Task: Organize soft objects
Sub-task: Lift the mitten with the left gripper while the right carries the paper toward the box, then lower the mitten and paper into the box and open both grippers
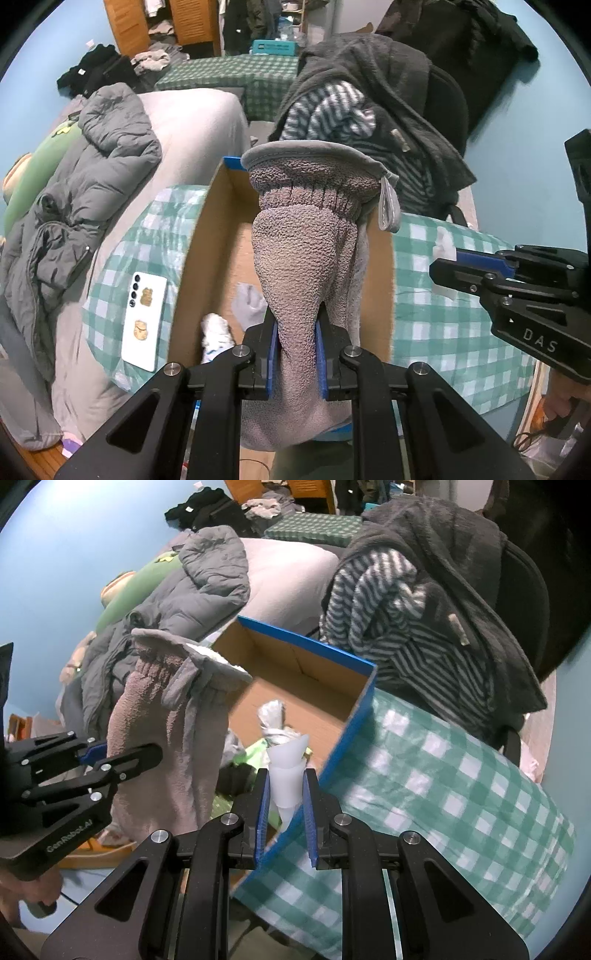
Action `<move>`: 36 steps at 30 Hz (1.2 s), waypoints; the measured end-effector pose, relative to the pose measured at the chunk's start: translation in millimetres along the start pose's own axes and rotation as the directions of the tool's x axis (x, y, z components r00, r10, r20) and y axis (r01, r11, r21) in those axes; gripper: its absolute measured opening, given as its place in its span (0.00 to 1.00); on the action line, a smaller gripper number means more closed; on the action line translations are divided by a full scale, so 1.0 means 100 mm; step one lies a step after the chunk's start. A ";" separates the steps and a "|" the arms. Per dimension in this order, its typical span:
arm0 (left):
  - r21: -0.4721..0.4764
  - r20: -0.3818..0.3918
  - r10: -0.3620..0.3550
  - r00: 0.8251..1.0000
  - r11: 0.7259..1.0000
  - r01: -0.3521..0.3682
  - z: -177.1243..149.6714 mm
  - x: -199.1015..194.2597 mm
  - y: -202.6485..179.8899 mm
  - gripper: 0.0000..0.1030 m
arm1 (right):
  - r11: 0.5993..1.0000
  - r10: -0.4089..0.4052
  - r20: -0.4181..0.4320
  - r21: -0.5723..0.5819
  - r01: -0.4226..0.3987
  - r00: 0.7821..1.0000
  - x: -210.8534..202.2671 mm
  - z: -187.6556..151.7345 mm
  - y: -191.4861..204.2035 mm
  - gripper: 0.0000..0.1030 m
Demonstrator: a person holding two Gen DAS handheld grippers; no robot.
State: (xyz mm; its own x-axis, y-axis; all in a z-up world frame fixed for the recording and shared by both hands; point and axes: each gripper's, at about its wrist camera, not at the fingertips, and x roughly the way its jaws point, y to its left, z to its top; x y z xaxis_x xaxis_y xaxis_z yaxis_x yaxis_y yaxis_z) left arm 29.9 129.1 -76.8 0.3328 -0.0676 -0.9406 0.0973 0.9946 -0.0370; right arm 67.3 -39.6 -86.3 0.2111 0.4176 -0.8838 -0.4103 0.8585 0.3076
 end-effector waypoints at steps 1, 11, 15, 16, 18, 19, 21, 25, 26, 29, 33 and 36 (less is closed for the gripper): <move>-0.001 -0.002 0.004 1.000 1.000 -0.004 0.01 0.02 0.03 0.16 | 1.000 0.002 -0.001 -0.003 -0.002 1.000 0.03 0.03 0.02 0.15; -0.008 -0.044 0.018 0.999 1.000 -0.019 0.08 0.27 0.25 0.16 | 1.000 0.013 -0.034 -0.011 -0.013 0.999 0.30 0.22 0.22 0.15; 0.002 -0.060 0.028 0.998 1.000 -0.028 0.11 0.38 0.28 0.17 | 1.000 0.005 -0.050 -0.006 -0.005 0.999 0.39 0.26 0.25 0.15; 0.003 -0.063 0.030 0.998 1.000 -0.030 0.12 0.39 0.29 0.17 | 1.000 0.003 -0.054 -0.004 -0.003 0.999 0.41 0.26 0.26 0.15; 0.001 -0.070 0.033 0.997 0.999 -0.033 0.13 0.43 0.29 0.18 | 1.000 0.000 -0.063 0.000 0.000 0.998 0.44 0.27 0.26 0.17; -0.001 -0.074 0.034 0.997 0.999 -0.034 0.13 0.45 0.30 0.19 | 1.000 -0.002 -0.066 0.000 0.002 0.998 0.45 0.27 0.26 0.17; -0.007 -0.083 0.033 0.996 0.999 -0.034 0.14 0.48 0.32 0.21 | 1.000 -0.007 -0.073 0.004 0.007 0.997 0.47 0.28 0.26 0.19; -0.023 -0.083 0.036 0.996 0.999 -0.038 0.15 0.49 0.34 0.28 | 1.000 -0.024 -0.077 0.009 0.024 0.997 0.46 0.28 0.27 0.19; -0.023 -0.078 0.037 0.996 0.999 -0.039 0.15 0.48 0.34 0.29 | 1.000 -0.027 -0.075 0.011 0.028 0.997 0.45 0.28 0.26 0.21; -0.018 -0.070 0.049 0.996 0.999 -0.050 0.17 0.44 0.33 0.48 | 0.999 -0.042 -0.067 0.017 0.043 0.997 0.41 0.28 0.26 0.37; -0.015 -0.042 0.081 0.996 0.997 -0.082 0.18 0.33 0.31 0.57 | 0.998 -0.060 -0.053 0.027 0.061 0.997 0.31 0.27 0.26 0.49; -0.027 -0.028 0.087 0.996 0.996 -0.088 0.18 0.23 0.31 0.65 | 0.996 -0.077 -0.042 0.035 0.078 0.996 0.22 0.25 0.24 0.54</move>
State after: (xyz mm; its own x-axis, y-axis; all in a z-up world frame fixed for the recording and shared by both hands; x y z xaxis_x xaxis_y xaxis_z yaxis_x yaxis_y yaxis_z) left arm 57.7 157.4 -94.0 0.3132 0.0218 -0.9494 0.0423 0.9984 0.0369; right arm 84.5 -2.0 -89.7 0.2041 0.3375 -0.9189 -0.3613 0.8984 0.2498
